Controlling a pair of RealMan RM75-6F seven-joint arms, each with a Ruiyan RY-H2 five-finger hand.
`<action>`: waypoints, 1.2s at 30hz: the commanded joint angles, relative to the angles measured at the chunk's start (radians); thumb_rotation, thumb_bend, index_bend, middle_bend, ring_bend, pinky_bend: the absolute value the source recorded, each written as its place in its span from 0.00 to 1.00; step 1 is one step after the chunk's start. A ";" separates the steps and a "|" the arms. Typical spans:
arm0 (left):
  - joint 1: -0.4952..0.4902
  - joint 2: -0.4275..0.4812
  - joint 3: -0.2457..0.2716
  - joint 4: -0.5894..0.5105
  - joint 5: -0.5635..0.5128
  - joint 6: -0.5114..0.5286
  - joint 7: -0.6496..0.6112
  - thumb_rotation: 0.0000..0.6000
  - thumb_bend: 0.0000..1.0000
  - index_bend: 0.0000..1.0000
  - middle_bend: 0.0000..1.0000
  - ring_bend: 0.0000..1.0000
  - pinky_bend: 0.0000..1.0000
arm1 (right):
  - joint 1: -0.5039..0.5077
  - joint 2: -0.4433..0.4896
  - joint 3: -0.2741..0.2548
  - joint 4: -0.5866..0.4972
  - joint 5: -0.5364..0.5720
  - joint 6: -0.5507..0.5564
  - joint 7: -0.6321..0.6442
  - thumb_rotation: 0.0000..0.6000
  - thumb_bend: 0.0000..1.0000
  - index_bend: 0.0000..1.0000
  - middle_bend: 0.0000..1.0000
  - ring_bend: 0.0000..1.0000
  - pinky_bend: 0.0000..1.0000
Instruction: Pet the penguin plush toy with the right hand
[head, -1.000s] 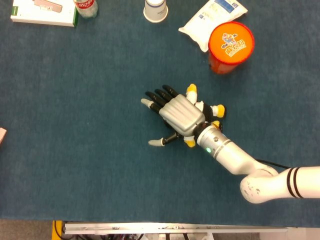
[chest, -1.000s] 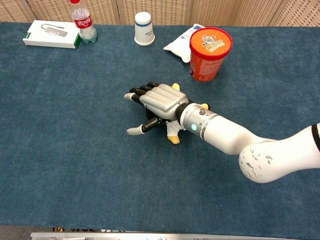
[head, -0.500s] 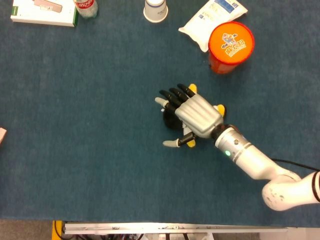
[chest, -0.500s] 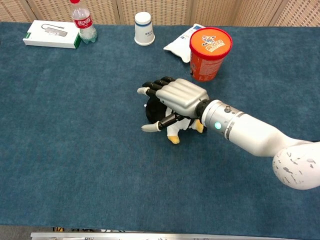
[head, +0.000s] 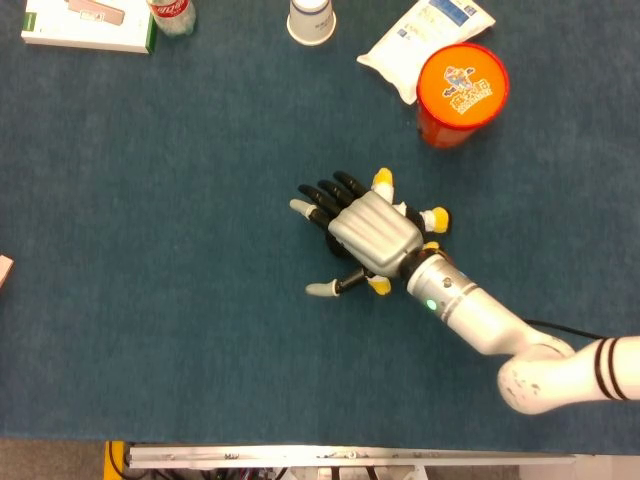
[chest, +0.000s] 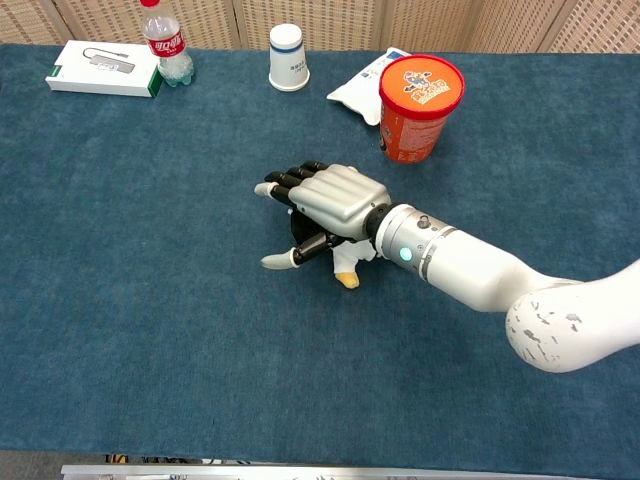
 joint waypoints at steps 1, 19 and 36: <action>0.000 0.000 0.001 -0.001 0.002 0.000 0.000 1.00 0.34 0.22 0.24 0.20 0.14 | 0.020 -0.038 0.006 0.050 0.028 -0.022 -0.017 0.12 0.00 0.00 0.00 0.00 0.00; 0.001 0.002 0.005 -0.005 0.014 0.004 0.006 1.00 0.34 0.22 0.24 0.20 0.14 | -0.054 0.117 -0.038 -0.143 -0.052 0.081 0.025 0.13 0.00 0.00 0.00 0.00 0.00; 0.013 0.008 0.008 -0.007 0.008 0.016 0.000 1.00 0.34 0.22 0.24 0.20 0.14 | 0.008 0.011 -0.001 -0.043 0.026 0.028 -0.033 0.16 0.00 0.00 0.00 0.00 0.00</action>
